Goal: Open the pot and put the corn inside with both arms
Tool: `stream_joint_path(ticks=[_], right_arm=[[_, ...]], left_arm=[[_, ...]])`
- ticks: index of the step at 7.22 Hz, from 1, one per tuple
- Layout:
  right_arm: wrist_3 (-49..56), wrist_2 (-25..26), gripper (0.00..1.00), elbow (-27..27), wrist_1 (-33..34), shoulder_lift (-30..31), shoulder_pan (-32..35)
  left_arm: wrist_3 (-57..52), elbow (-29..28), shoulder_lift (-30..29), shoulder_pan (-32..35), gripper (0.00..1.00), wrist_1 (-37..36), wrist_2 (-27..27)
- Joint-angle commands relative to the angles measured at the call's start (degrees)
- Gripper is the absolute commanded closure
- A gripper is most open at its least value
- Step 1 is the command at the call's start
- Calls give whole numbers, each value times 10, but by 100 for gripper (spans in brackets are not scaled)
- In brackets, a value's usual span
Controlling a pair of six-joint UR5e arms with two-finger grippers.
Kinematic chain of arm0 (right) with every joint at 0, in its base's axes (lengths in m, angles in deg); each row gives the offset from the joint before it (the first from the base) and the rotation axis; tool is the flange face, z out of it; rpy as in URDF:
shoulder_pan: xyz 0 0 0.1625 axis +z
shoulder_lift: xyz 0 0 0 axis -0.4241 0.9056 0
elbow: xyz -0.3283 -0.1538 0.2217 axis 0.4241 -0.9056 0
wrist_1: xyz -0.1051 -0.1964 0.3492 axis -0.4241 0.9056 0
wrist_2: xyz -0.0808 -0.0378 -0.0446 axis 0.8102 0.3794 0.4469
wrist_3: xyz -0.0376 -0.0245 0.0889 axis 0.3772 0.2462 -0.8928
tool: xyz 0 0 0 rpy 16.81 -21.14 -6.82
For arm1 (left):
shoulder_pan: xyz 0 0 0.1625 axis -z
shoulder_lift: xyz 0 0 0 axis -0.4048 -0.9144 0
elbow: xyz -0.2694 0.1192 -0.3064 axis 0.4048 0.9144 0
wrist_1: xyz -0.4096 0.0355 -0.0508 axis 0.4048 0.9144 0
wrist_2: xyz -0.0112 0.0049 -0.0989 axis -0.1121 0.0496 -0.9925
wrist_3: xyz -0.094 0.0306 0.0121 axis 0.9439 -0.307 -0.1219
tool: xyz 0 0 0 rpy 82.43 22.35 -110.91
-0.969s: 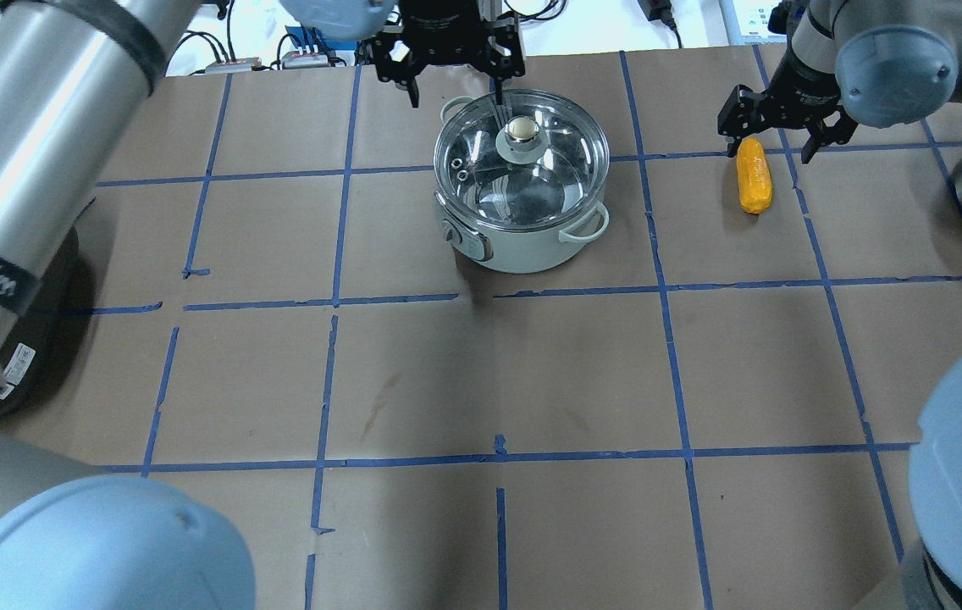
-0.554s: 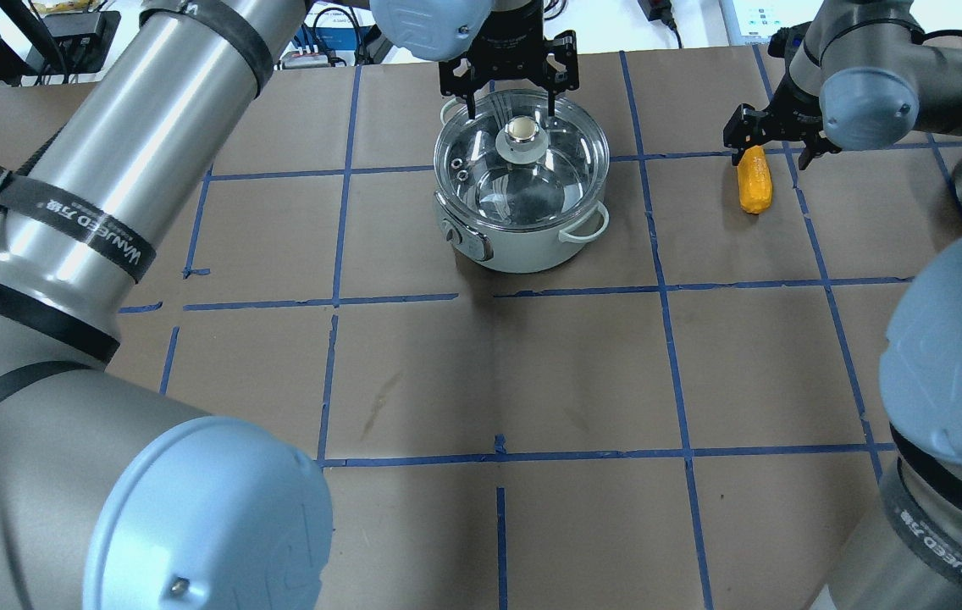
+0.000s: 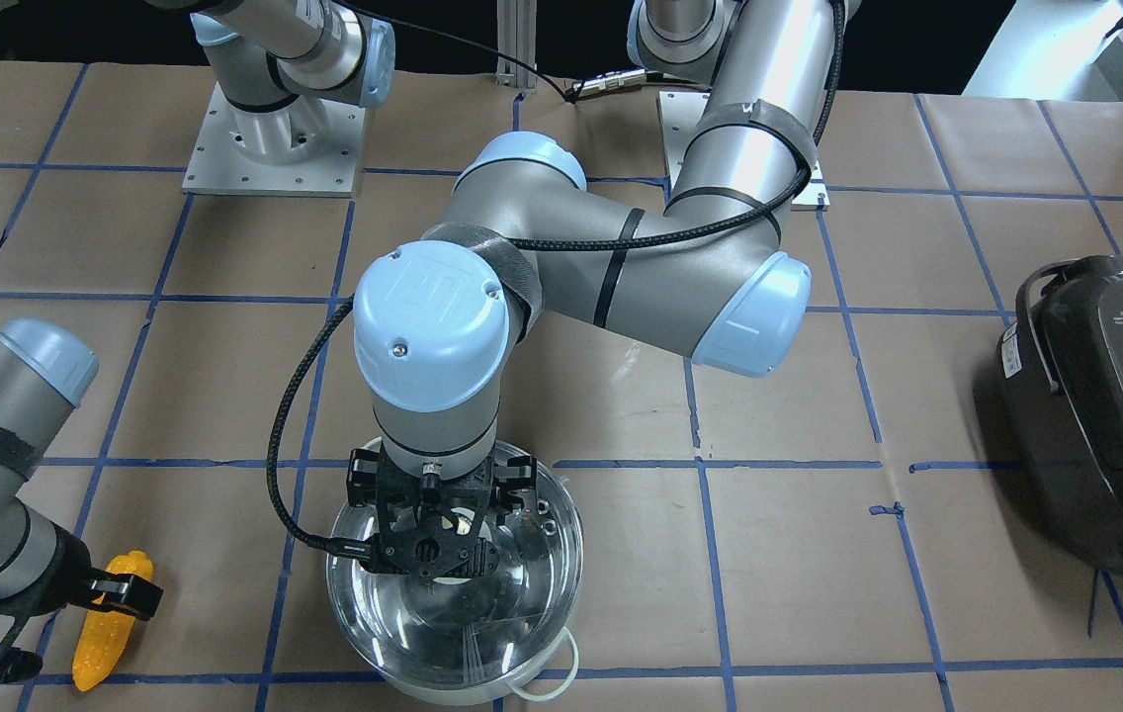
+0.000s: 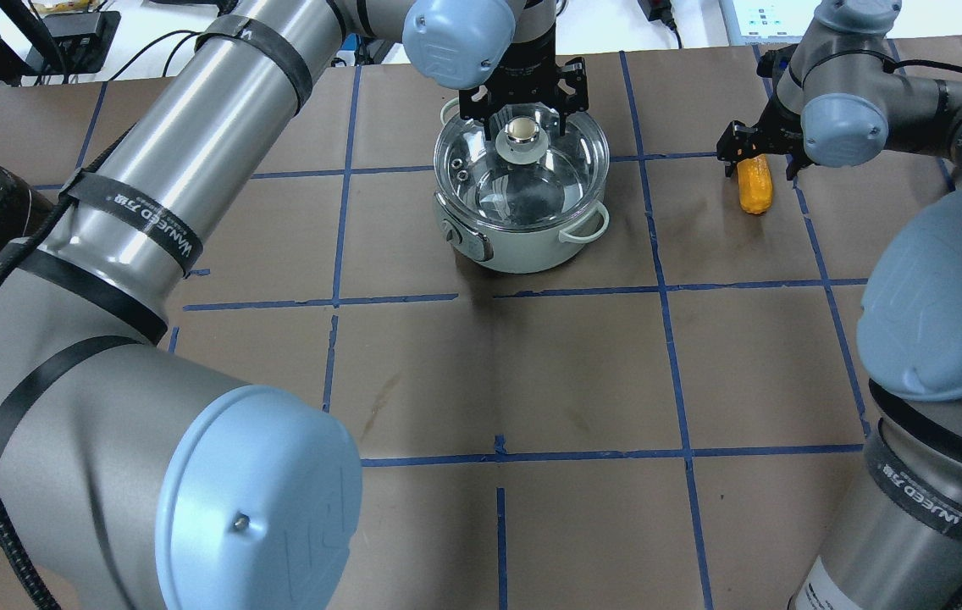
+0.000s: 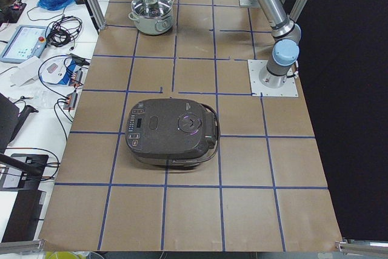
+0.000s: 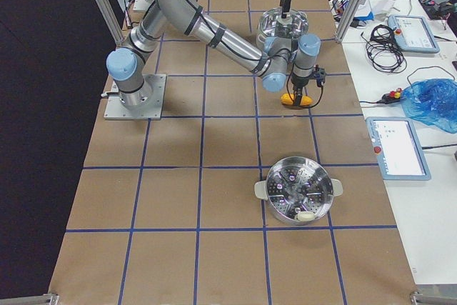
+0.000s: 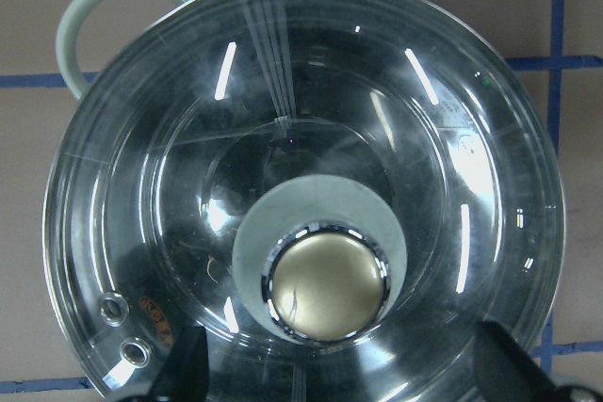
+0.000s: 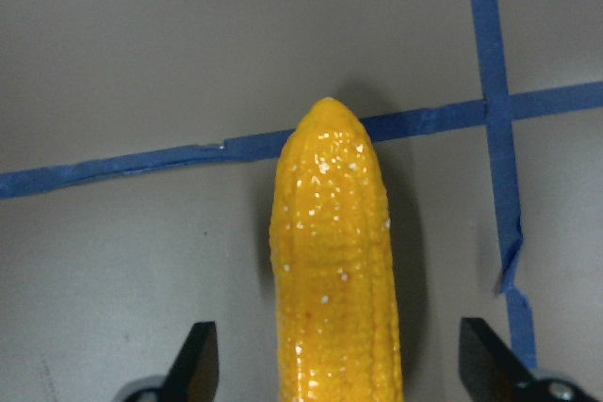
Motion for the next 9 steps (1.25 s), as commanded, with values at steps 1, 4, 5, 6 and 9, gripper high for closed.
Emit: stream_joint_path(ticks=[1,4,5,6,9], right_arm=[[1,0,22,5,1,-4,0],[1,0,41,3,2,-12,0],[2,-1,51,2,1,-12,0],[2,-1,59,-2,-6,-9,0],[28,2,72,-5,-26,30,0]], left_arm=[[1,0,-4,0,0,-8,0],[0,1,-11,0,0,-13,0],[-8,2,-11,0,15,-16,0],[-10,3,-11,0,46,-17,0],[-9,1,-4,0,99,-16,3]])
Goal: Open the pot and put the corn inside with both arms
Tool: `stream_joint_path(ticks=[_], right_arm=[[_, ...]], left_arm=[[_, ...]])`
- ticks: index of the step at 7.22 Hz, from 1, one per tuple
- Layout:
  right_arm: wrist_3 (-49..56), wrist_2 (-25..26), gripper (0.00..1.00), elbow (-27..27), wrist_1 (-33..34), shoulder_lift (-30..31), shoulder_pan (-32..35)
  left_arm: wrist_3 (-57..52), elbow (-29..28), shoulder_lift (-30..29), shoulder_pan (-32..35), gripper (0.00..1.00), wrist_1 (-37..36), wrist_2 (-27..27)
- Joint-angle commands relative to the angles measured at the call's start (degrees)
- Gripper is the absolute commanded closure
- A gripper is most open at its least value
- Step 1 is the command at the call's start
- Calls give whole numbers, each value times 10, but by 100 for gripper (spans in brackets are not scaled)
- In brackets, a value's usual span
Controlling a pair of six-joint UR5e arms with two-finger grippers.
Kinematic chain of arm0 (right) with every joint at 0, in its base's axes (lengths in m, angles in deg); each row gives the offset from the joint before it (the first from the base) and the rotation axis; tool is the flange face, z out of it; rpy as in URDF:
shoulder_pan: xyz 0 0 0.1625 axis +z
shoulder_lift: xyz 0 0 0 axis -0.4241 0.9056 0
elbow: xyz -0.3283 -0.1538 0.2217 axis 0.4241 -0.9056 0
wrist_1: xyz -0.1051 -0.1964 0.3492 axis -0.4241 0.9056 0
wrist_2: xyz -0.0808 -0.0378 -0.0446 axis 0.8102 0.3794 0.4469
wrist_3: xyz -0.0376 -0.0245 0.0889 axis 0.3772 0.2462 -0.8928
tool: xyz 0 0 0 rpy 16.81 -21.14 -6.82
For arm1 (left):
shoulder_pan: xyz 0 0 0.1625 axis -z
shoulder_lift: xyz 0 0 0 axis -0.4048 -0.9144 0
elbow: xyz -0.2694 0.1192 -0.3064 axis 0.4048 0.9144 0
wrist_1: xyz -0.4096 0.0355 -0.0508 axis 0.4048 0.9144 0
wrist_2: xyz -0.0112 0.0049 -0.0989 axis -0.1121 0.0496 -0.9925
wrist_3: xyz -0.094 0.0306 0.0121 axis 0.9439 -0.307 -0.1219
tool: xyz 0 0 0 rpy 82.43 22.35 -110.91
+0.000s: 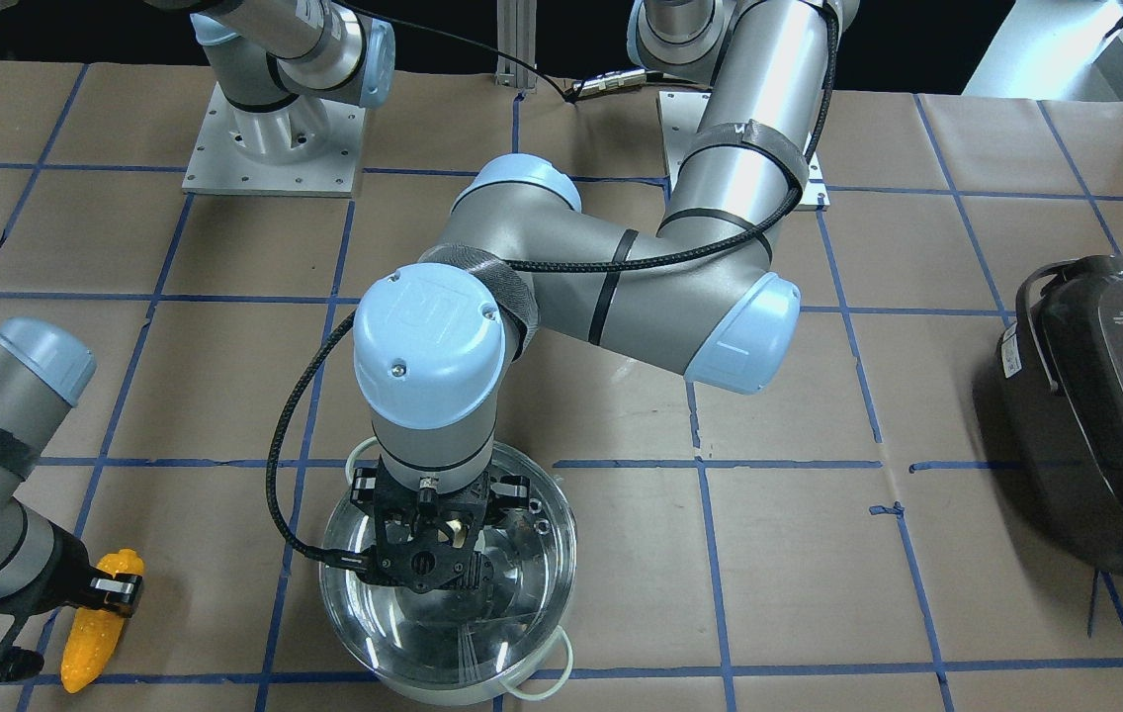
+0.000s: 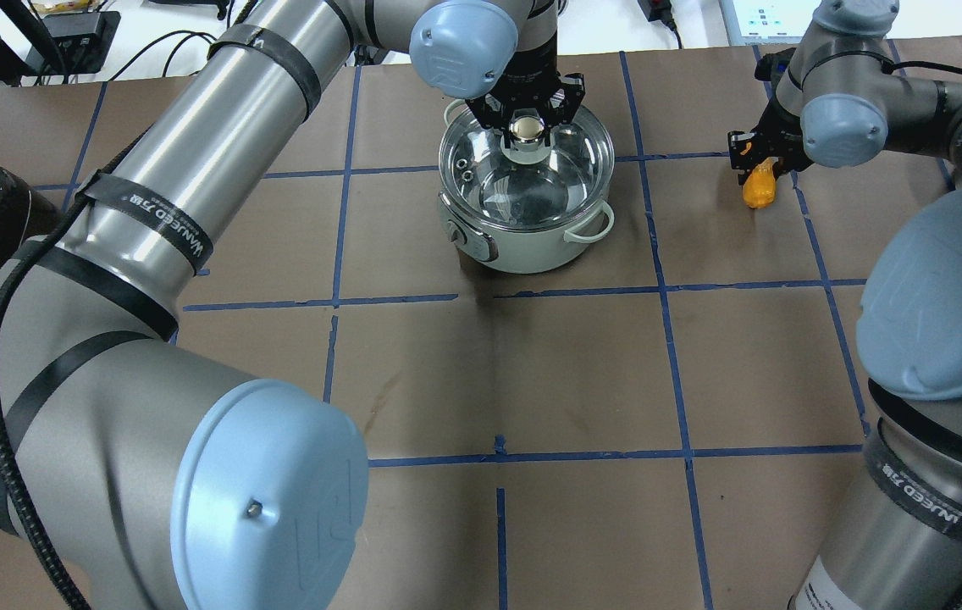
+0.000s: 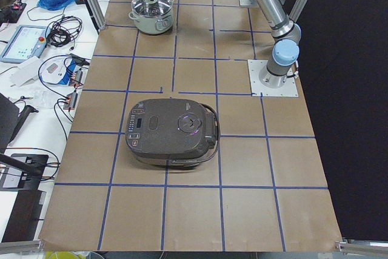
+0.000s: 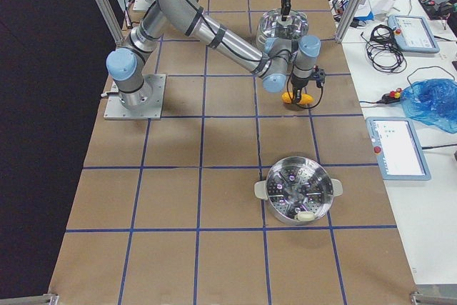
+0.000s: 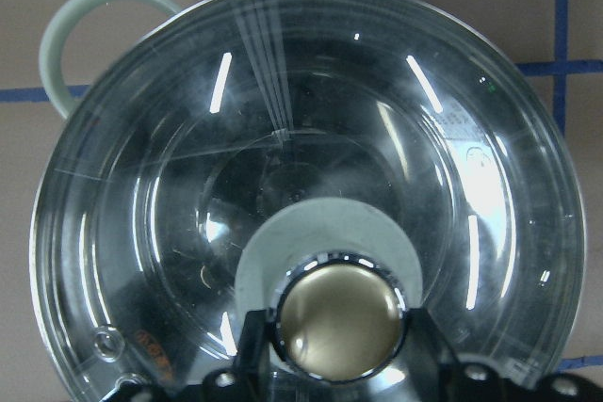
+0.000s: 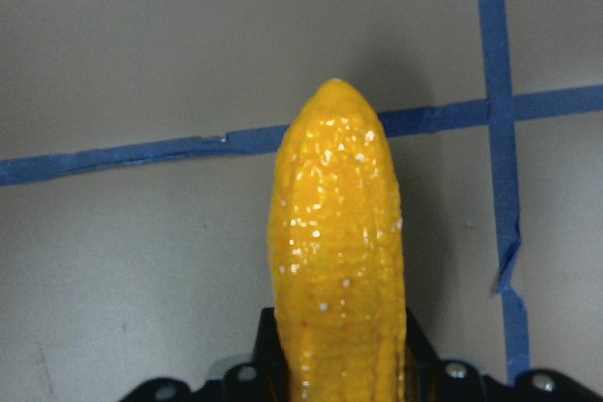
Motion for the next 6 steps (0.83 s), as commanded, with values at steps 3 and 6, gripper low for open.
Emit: stream_joint_path(ticks=[3,6], right_arm=[[11,-6,76,0,-61,87,19],[2,-27,86,-52,-78,103,97]], left_arm=[[-63,4,106,-24,99,93,28],[-196,52,117,-145,99,91,20]])
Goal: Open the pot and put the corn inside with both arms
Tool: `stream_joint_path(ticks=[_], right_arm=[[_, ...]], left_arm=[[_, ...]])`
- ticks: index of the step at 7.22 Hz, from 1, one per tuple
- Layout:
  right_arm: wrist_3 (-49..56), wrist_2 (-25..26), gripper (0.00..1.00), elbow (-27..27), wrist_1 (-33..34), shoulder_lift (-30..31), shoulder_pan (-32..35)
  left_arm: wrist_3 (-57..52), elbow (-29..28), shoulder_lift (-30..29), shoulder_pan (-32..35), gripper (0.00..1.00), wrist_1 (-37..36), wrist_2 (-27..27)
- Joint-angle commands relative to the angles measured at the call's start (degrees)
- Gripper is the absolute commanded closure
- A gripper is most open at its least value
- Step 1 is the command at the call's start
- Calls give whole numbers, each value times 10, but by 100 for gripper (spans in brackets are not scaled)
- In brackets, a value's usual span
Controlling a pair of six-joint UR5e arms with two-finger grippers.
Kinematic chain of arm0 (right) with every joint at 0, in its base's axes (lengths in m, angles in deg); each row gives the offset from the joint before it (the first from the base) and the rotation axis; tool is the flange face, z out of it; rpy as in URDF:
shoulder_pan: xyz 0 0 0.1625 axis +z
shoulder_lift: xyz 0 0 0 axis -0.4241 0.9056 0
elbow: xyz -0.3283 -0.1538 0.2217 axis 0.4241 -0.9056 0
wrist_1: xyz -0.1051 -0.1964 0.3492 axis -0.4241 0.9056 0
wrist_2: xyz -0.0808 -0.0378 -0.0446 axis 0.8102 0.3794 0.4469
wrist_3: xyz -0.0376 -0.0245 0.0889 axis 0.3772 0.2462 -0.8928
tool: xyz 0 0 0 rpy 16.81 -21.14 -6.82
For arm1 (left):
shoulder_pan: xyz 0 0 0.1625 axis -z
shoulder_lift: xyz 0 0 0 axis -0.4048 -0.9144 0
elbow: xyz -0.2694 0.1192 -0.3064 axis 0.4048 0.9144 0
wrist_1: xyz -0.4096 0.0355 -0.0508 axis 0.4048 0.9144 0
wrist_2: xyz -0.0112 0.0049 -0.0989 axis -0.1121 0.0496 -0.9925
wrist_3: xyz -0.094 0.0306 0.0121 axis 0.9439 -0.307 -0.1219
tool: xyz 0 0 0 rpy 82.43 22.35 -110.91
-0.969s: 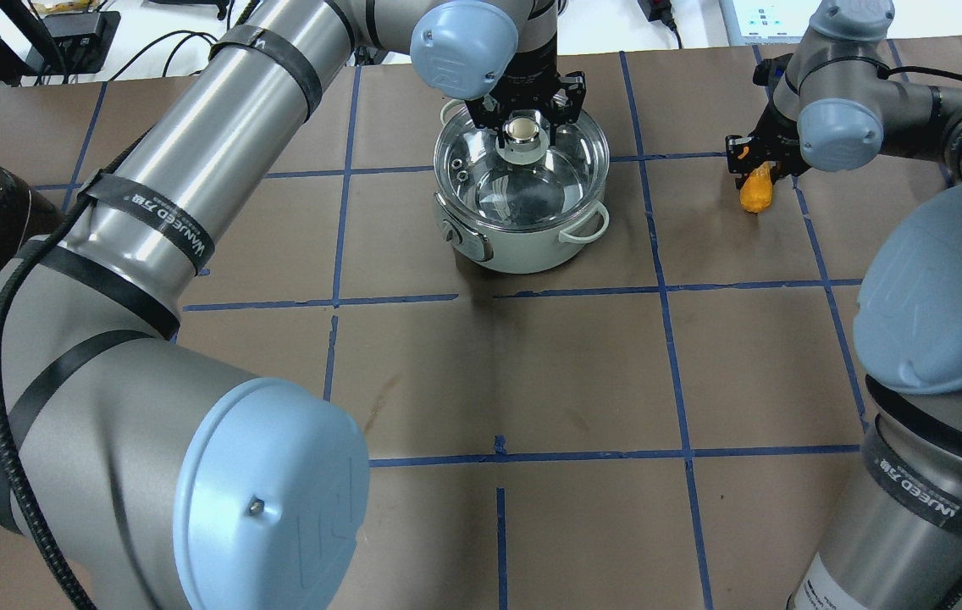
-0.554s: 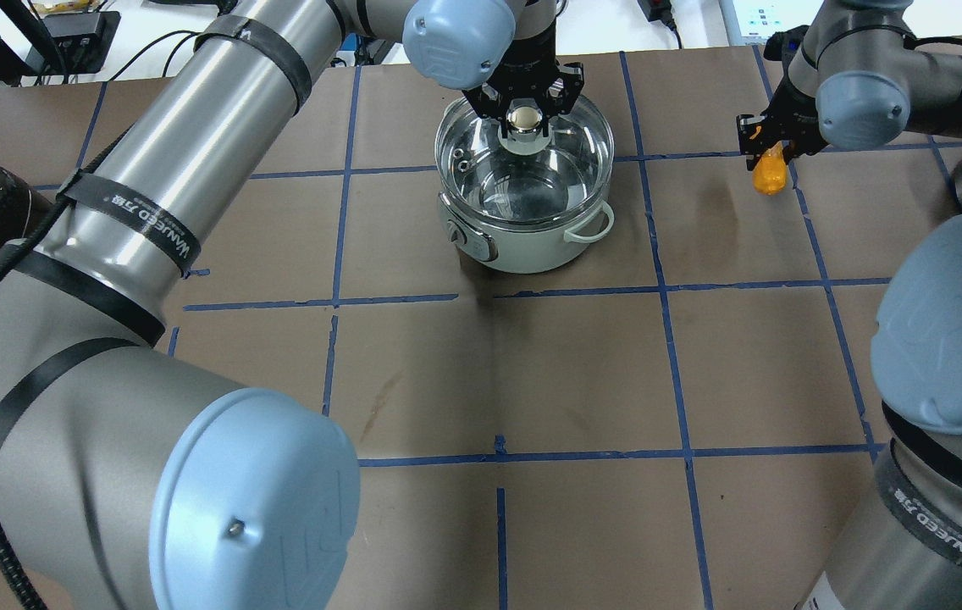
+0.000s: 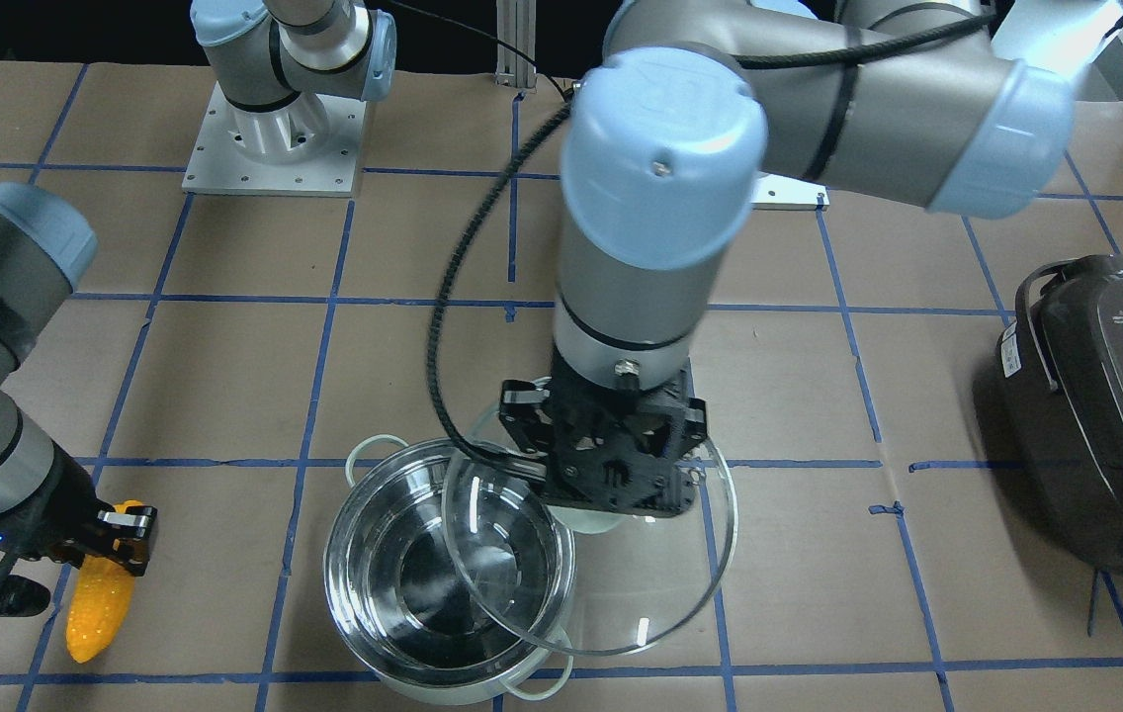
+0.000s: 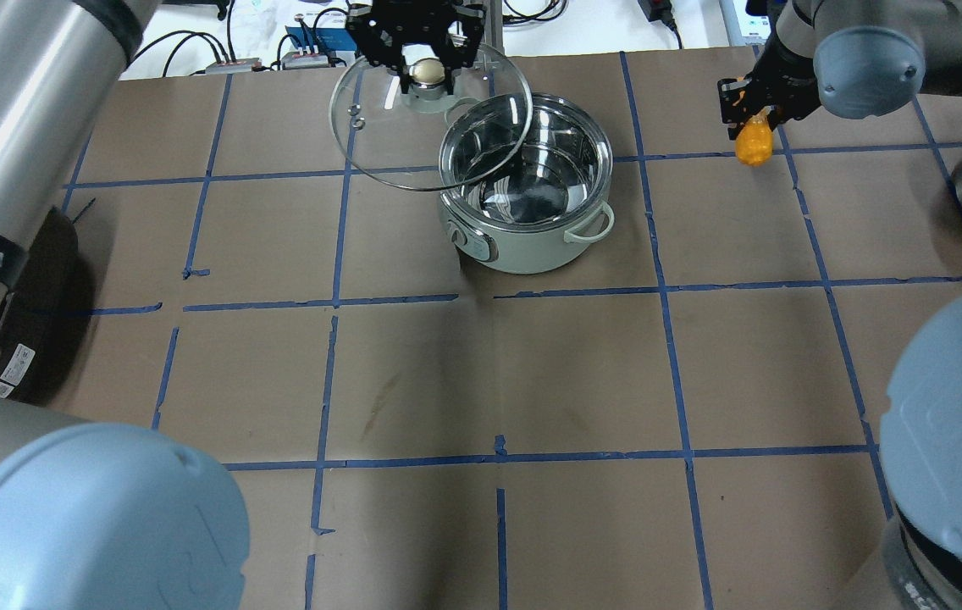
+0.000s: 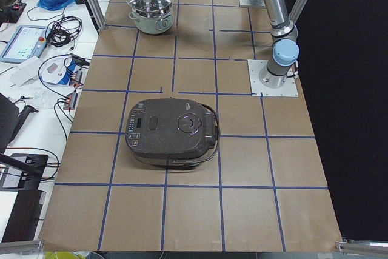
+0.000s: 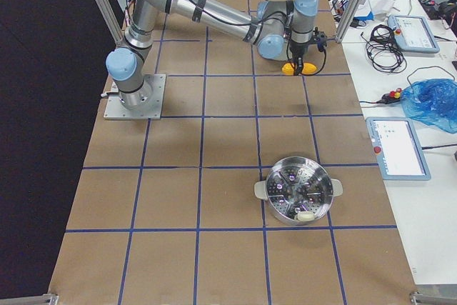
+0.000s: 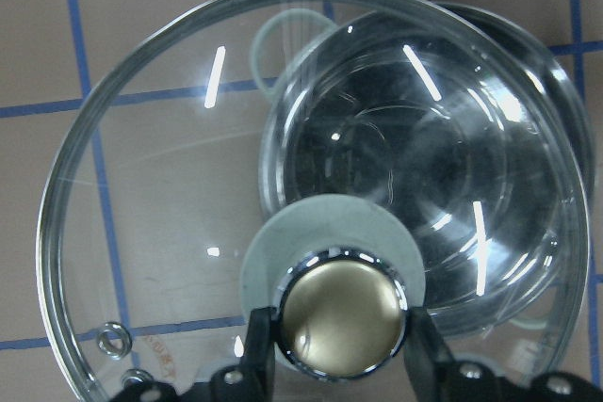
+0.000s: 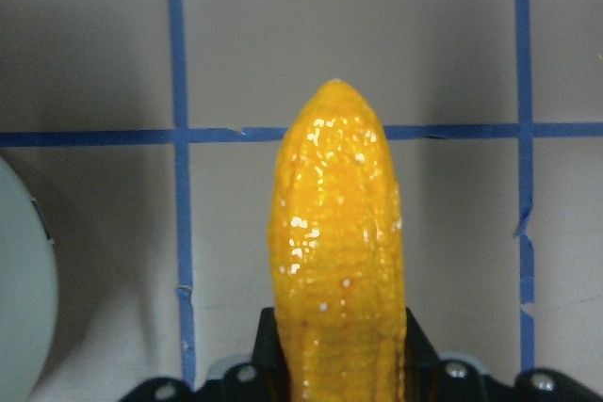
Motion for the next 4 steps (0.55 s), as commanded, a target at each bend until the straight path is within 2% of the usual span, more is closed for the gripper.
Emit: stream_joint_path(ticks=[1,3,4], right_arm=[[-21,-2,86,-84,-26,-28,81],[-87,5,87,-171,-53,-94,163],[-120,17,87,-185,-54,-112,193]], left_arm=[[-115,65,6,-93,99,-45,-11],[-202,205,36,-186,99,-132,-105],[-225,283,47,-199,99,-229,-104]])
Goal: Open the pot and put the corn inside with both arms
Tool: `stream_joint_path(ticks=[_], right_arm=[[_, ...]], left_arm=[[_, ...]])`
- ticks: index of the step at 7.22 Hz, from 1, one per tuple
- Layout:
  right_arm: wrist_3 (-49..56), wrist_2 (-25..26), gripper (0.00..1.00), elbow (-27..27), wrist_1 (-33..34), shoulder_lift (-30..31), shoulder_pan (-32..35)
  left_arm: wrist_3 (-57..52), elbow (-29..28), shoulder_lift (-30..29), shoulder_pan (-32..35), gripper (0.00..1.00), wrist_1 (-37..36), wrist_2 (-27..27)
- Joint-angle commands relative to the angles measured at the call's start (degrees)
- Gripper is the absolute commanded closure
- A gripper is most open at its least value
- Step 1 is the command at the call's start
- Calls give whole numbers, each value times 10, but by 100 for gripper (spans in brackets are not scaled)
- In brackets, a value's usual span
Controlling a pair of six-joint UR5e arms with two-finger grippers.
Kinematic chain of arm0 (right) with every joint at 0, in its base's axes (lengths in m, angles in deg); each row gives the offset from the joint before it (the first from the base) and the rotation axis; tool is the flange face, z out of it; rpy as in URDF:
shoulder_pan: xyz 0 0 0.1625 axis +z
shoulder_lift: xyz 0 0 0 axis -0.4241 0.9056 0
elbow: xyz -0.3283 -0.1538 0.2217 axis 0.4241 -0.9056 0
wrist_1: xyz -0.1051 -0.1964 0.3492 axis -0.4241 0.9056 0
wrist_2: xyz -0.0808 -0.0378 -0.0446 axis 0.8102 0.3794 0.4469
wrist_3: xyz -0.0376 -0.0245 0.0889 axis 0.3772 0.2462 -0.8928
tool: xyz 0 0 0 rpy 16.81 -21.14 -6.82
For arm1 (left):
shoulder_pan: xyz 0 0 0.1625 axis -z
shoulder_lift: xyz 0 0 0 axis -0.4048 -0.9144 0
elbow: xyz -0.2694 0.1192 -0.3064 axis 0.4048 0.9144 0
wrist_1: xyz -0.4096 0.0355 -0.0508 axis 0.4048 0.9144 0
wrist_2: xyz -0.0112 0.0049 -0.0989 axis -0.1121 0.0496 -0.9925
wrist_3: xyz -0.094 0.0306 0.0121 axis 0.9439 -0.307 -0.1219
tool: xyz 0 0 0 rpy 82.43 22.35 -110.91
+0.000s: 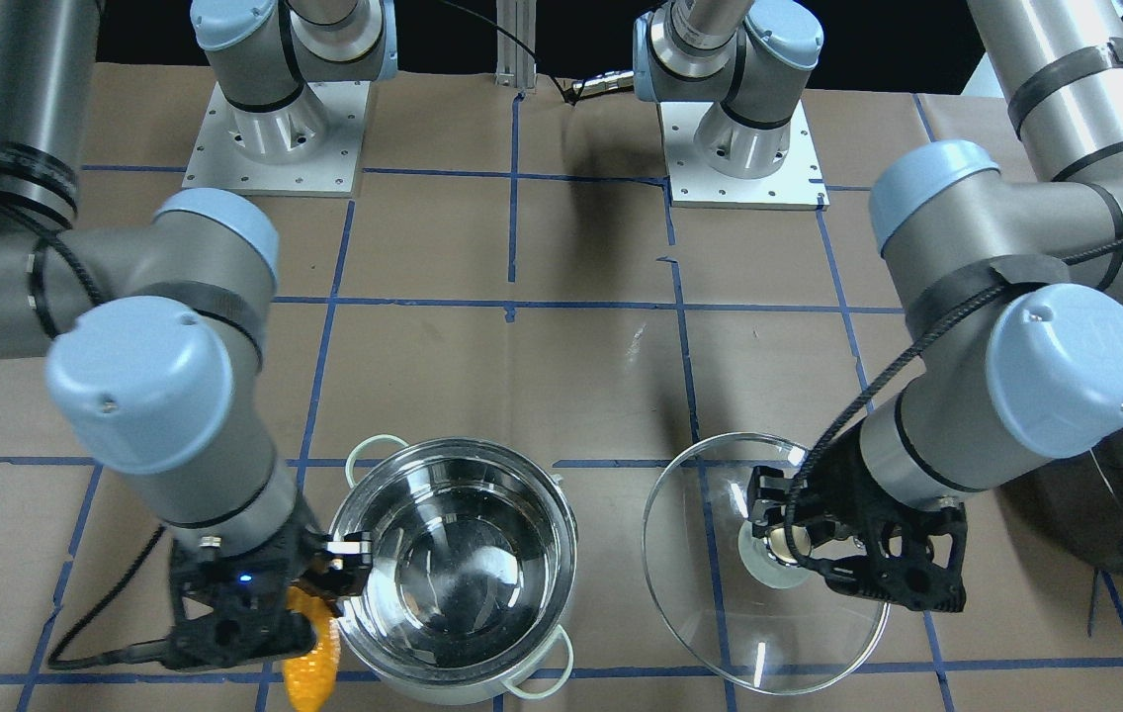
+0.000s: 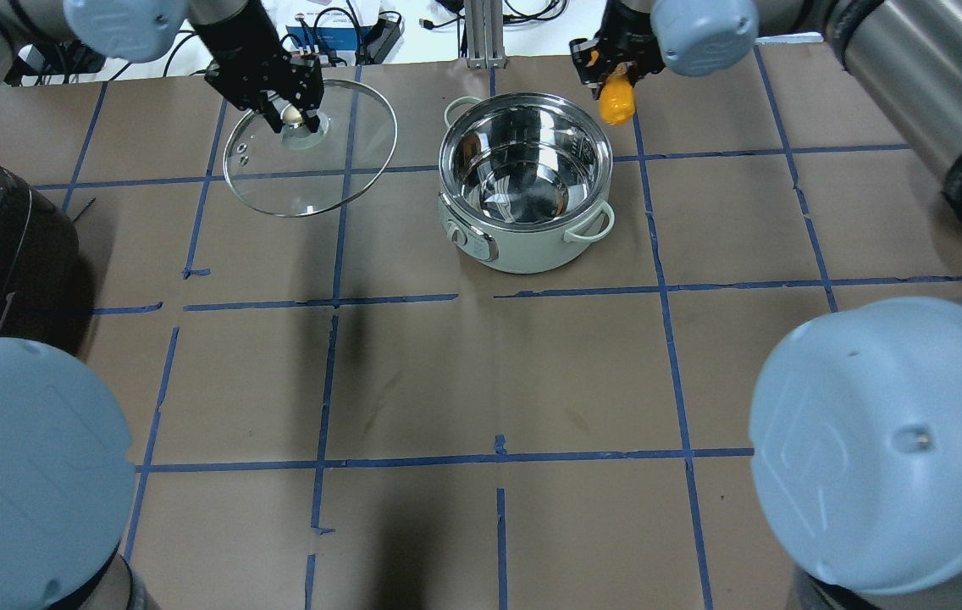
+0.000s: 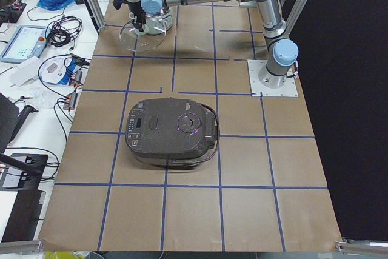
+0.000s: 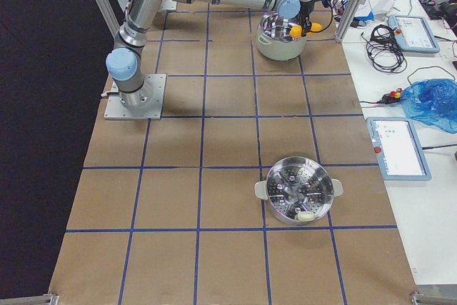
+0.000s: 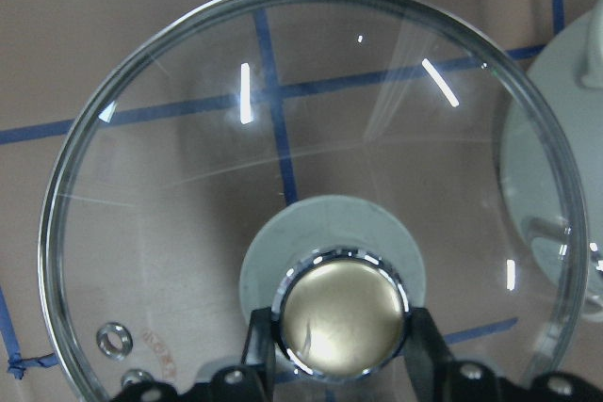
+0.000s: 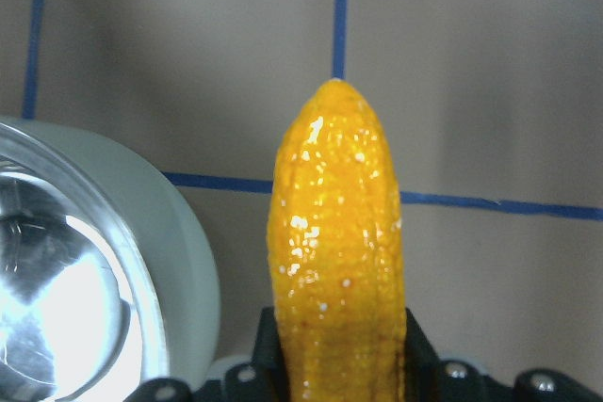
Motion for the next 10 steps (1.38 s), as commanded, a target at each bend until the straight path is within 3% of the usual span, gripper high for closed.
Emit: stream_joint_path(ticks=[1,4,7,8,9,10], right_arm=[[-51,25,86,-30,-7,-47,66],[-58,35,84,-17,-6,-77,84],[-57,35,74,21,13,-70,84],[-54,35,46,21,13,-71,84],[-48,35,9,19,11,-68,83],[-48,34,0,20,11,-54,83]], left_arm=[[-35,145,7,-34,99,-190,-17],[-38,157,3,-34,99,-216,68],[-37,156,-20,-34,98,-224,73],[-38,156,-20,-34,98,-224,90],[-38,155,-21,-34,98,-225,90],[-39,155,-23,-37,98,-225,89]])
